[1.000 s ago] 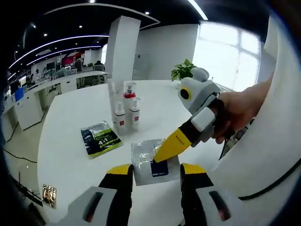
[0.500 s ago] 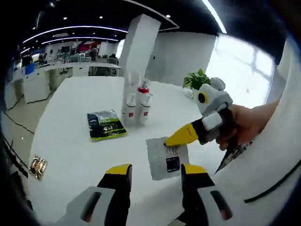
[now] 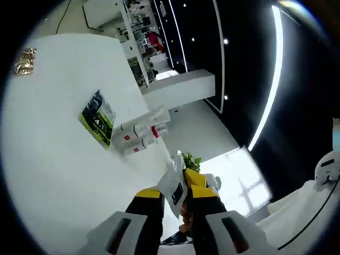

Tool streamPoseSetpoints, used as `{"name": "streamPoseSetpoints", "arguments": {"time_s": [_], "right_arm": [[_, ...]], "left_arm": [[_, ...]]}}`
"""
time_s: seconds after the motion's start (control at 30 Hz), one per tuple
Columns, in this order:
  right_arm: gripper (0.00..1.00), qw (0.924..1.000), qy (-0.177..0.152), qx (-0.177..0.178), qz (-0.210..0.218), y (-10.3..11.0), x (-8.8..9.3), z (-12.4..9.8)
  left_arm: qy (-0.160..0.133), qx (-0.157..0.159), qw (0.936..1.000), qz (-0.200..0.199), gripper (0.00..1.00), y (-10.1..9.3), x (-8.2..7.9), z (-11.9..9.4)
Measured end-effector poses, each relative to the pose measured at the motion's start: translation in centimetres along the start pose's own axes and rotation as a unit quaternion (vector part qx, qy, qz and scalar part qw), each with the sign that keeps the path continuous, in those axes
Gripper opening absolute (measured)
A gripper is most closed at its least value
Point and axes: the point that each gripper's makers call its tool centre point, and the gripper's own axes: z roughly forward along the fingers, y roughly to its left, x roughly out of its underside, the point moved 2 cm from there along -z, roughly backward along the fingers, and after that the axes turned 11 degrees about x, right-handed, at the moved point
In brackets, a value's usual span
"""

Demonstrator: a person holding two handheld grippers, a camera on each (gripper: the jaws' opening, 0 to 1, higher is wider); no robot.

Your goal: Arrange the skincare products in the storage area until every visible bottle or jar stands upright without overlapping.

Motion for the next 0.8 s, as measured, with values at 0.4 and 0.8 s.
{"name": "streamPoseSetpoints", "arguments": {"time_s": [0.4,0.8], "right_arm": [[0.08,0.9938,0.075,-0.016,-0.08,0.7,1.6,-0.5],[0.06,0.9361,0.253,-0.023,-0.243,1.7,5.8,-1.4]], "left_arm": [[0.11,0.028,0.9932,0.028,0.0,-1.4,0.2,-0.9],[0.235,0.05,0.9707,0.013,0.0,-2.2,1.8,-1.5]]}}
